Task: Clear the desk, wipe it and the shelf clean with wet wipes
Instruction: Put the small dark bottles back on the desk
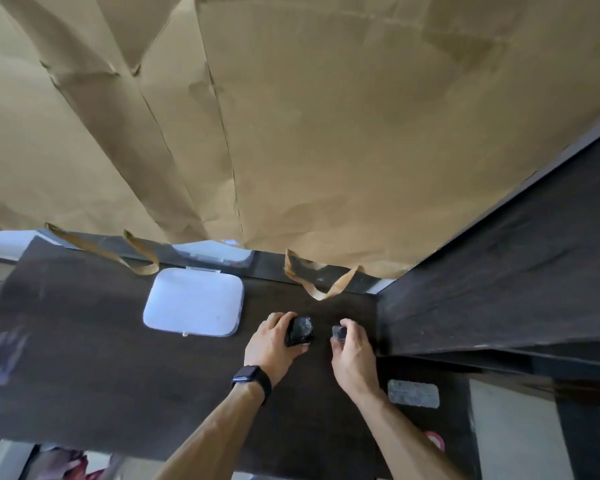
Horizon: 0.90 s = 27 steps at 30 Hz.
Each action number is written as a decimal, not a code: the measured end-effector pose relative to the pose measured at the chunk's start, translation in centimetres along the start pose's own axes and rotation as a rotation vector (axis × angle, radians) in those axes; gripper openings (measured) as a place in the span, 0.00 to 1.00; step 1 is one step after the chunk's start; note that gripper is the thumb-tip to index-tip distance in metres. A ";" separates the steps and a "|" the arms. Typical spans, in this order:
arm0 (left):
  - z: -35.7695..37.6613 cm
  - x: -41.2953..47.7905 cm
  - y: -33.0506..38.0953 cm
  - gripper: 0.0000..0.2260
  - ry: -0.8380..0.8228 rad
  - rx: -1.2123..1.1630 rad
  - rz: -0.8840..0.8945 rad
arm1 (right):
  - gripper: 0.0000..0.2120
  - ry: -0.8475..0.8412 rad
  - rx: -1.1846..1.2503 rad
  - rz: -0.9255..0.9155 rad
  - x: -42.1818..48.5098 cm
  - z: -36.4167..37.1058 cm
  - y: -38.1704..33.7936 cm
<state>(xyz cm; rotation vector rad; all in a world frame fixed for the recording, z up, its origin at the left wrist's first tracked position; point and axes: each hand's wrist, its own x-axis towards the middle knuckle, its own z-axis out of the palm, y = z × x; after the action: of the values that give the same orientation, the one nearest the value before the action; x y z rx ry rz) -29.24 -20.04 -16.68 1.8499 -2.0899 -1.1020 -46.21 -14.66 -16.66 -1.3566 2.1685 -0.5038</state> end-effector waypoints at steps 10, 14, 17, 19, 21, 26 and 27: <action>0.9 -2.9 -1.9 0.35 0.088 0.062 0.091 | 0.31 0.117 -0.043 -0.058 -3.5 -0.4 2.2; 1.5 -6.0 -2.9 0.28 0.110 0.297 0.259 | 0.33 0.039 -0.286 -0.209 -6.5 -0.6 2.7; 1.5 -6.1 -2.4 0.39 0.009 0.452 0.281 | 0.40 -0.015 -0.343 -0.176 -6.3 0.0 2.4; 1.8 -5.5 -1.9 0.43 -0.038 0.477 0.261 | 0.42 -0.028 -0.371 -0.159 -5.7 0.4 2.2; 2.1 -4.7 -1.2 0.44 -0.088 0.482 0.249 | 0.42 -0.037 -0.409 -0.149 -5.0 0.5 2.1; 1.8 -1.6 1.7 0.42 -0.157 0.508 0.232 | 0.39 -0.053 -0.413 -0.096 -2.2 0.3 1.5; 1.7 -0.9 2.3 0.42 -0.158 0.509 0.232 | 0.39 -0.058 -0.402 -0.081 -1.5 0.1 1.4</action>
<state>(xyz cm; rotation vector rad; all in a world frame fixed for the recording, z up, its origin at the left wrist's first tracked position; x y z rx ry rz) -31.81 -18.53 -16.25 1.6738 -2.7976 -0.7274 -46.61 -12.70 -17.23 -1.6481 2.2528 -0.0525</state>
